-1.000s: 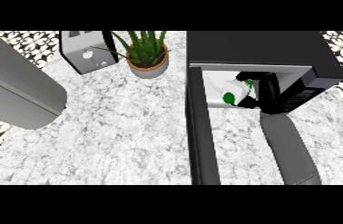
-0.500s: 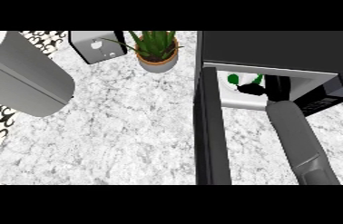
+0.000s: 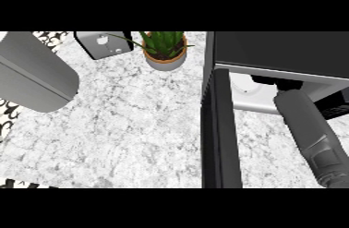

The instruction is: Pick up the milk, place it into the microwave and close the microwave

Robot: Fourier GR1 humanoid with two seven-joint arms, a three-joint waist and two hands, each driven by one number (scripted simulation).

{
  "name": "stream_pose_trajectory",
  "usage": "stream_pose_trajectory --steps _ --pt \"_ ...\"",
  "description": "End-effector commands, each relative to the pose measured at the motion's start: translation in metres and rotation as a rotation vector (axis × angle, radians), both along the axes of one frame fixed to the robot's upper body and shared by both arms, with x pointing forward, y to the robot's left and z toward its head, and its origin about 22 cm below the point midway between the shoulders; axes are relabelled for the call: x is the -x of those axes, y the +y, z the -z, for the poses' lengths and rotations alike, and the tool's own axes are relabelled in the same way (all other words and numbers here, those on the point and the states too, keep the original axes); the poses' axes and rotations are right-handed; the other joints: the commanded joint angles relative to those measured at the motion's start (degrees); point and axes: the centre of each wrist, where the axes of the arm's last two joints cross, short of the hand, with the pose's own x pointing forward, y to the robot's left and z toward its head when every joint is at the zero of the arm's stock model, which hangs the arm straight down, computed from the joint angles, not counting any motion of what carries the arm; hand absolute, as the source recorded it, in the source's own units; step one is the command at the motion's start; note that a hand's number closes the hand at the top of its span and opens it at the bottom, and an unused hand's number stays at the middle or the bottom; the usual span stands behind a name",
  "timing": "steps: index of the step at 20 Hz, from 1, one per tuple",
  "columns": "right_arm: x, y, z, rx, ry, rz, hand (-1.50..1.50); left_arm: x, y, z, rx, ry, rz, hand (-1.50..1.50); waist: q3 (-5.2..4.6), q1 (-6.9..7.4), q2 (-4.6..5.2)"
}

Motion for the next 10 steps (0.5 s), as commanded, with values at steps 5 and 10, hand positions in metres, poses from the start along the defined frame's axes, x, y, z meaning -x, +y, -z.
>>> stream_pose_trajectory --steps 5,10 --pt "-0.015 0.021 -0.013 -0.023 0.048 -0.126 -1.50 -0.012 0.001 0.008 -0.011 0.032 0.059 -1.50 0.27 0.04 0.23" --pt "-0.018 0.016 -0.017 -0.082 0.054 -0.221 -1.50 -0.014 -0.009 0.006 -0.038 0.035 0.104 -1.50 0.41 -0.22 0.23"
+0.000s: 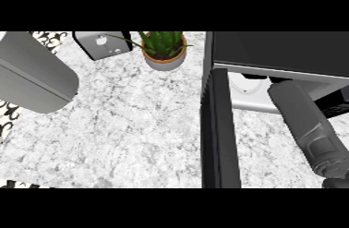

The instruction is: Pick up the milk, place it into the microwave and close the microwave

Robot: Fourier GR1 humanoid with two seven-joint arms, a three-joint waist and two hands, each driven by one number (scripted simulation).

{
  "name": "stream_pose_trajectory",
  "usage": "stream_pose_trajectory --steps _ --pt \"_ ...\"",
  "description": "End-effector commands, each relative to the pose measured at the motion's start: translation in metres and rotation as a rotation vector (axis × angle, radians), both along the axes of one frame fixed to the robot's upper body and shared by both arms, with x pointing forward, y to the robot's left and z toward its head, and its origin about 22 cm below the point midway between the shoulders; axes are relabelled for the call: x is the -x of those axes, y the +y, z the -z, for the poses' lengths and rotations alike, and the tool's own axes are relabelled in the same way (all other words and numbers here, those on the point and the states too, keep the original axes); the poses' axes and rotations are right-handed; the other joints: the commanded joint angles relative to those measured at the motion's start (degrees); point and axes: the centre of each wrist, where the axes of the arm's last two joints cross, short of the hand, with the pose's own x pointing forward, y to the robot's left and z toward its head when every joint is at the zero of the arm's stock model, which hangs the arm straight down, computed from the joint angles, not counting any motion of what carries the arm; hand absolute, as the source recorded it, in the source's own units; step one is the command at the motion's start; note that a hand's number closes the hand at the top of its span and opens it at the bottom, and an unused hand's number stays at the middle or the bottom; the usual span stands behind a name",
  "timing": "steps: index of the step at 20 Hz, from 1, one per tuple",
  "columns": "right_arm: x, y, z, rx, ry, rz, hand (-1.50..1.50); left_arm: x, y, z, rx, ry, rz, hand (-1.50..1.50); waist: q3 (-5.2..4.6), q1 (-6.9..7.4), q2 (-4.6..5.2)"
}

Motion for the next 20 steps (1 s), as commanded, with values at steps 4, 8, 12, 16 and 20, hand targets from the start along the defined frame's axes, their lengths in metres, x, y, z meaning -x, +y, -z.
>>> stream_pose_trajectory --steps 4,8,12,16,20 --pt "-0.006 0.007 -0.006 -0.143 0.037 -0.149 -1.50 -0.014 -0.013 0.008 0.003 0.001 0.087 -1.50 -0.02 -1.77 -0.47" --pt "0.001 0.016 0.010 -0.243 0.060 -0.197 -1.50 -0.012 -0.014 0.009 0.005 0.020 0.173 -1.50 -0.08 -1.87 -0.98" --pt "0.009 0.008 0.023 -0.380 0.067 -0.262 -1.50 -0.018 -0.026 0.005 0.005 0.006 0.178 -1.50 -0.08 -3.33 -1.39" --pt "0.010 0.011 0.026 -0.503 0.115 -0.324 -1.50 -0.022 -0.038 0.003 0.014 0.012 0.216 -1.50 -0.16 -4.41 -1.99" --pt "0.023 -0.012 0.042 -0.595 0.145 -0.343 -1.50 -0.042 -0.052 0.011 0.018 0.017 0.255 1.50 -0.23 -5.71 -2.25"
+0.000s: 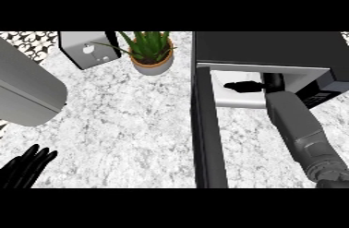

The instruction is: Pick up the milk, place it into the microwave and close the microwave

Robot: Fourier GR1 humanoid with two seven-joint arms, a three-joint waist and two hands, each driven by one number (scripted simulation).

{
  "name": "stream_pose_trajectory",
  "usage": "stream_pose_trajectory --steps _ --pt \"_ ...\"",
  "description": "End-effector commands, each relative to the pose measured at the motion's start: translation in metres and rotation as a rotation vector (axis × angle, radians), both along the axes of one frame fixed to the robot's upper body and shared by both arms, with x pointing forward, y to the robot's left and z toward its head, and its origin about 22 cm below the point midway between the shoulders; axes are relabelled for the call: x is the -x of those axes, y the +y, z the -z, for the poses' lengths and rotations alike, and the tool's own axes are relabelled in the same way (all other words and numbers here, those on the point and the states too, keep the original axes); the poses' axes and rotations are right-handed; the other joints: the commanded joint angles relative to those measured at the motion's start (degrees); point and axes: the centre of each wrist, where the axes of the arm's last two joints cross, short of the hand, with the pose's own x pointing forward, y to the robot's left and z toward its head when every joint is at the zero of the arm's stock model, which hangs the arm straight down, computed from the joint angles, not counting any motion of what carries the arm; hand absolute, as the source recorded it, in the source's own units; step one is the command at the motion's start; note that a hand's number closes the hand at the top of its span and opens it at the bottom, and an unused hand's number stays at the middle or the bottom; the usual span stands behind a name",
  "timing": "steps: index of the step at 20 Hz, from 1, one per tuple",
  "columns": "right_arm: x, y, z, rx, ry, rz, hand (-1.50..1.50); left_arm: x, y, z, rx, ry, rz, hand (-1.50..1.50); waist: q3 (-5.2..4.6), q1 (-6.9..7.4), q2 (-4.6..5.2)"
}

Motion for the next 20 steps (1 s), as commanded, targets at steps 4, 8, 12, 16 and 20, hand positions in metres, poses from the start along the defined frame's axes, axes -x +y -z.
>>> stream_pose_trajectory --steps 4,8,12,16,20 --pt "0.031 -0.004 0.043 -0.209 0.074 -0.111 -1.50 -0.016 -0.023 -0.001 0.019 0.004 0.068 1.50 -0.11 -1.80 -0.82" --pt "0.052 -0.014 0.066 -0.290 0.090 -0.165 -1.50 -0.003 -0.052 -0.008 0.031 0.033 0.107 1.50 -0.15 -2.45 -1.41" --pt "0.076 -0.023 0.088 -0.328 0.097 -0.172 -1.50 -0.012 -0.055 0.002 0.011 0.090 0.125 1.50 -0.24 -3.61 -1.76" --pt "0.097 -0.032 0.103 -0.313 0.122 -0.185 -1.50 -0.023 -0.078 -0.006 0.005 0.111 0.142 1.50 -0.29 -5.06 -2.17" --pt "0.111 -0.041 0.108 -0.296 0.123 -0.184 -1.50 -0.040 -0.099 -0.002 -0.042 0.082 0.201 1.50 -0.33 -5.09 -2.13"
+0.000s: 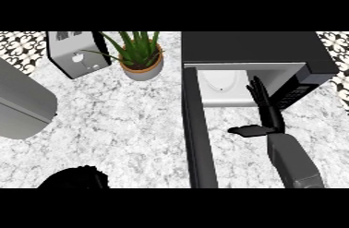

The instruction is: Pick up the milk, place it into the microwave and close the microwave

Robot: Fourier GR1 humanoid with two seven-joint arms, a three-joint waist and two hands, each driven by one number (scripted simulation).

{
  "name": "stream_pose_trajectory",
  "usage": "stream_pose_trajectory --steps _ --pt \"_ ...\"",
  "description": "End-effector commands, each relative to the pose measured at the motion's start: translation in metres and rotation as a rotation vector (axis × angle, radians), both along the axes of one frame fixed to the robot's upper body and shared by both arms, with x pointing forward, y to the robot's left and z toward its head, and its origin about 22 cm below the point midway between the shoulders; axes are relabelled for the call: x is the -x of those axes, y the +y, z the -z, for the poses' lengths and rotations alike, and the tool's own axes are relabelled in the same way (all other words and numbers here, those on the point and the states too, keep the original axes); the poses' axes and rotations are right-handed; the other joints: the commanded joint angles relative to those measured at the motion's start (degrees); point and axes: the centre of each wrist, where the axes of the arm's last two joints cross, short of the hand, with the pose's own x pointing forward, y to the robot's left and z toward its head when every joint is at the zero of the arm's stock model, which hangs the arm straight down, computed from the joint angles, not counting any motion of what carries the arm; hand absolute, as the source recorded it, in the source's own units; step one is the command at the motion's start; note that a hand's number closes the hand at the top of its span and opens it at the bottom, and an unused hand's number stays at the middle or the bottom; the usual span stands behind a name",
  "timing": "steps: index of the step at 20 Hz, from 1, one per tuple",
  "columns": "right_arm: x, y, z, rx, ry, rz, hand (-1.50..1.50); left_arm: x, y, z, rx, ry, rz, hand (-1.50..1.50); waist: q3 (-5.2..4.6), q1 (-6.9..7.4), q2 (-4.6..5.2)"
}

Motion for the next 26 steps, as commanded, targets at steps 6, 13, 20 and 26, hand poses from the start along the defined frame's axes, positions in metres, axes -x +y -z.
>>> stream_pose_trajectory --steps 6,13,20,26 --pt "0.086 -0.062 0.034 -0.025 0.011 0.064 -1.50 -0.021 -0.048 0.013 -0.079 -0.028 0.072 1.50 -0.01 -1.90 0.10" --pt "0.129 -0.090 0.023 -0.017 0.020 0.058 -1.50 -0.046 -0.105 0.031 -0.182 -0.052 0.186 1.50 -0.03 -1.89 0.37" --pt "0.162 -0.105 -0.004 0.021 -0.048 0.034 -1.50 -0.057 -0.151 0.071 -0.327 -0.014 0.244 1.50 -0.03 -1.91 0.56" --pt "0.175 -0.112 -0.031 -0.007 -0.100 -0.049 -1.50 -0.070 -0.169 0.111 -0.361 -0.032 0.212 1.50 -0.04 -2.66 0.89"
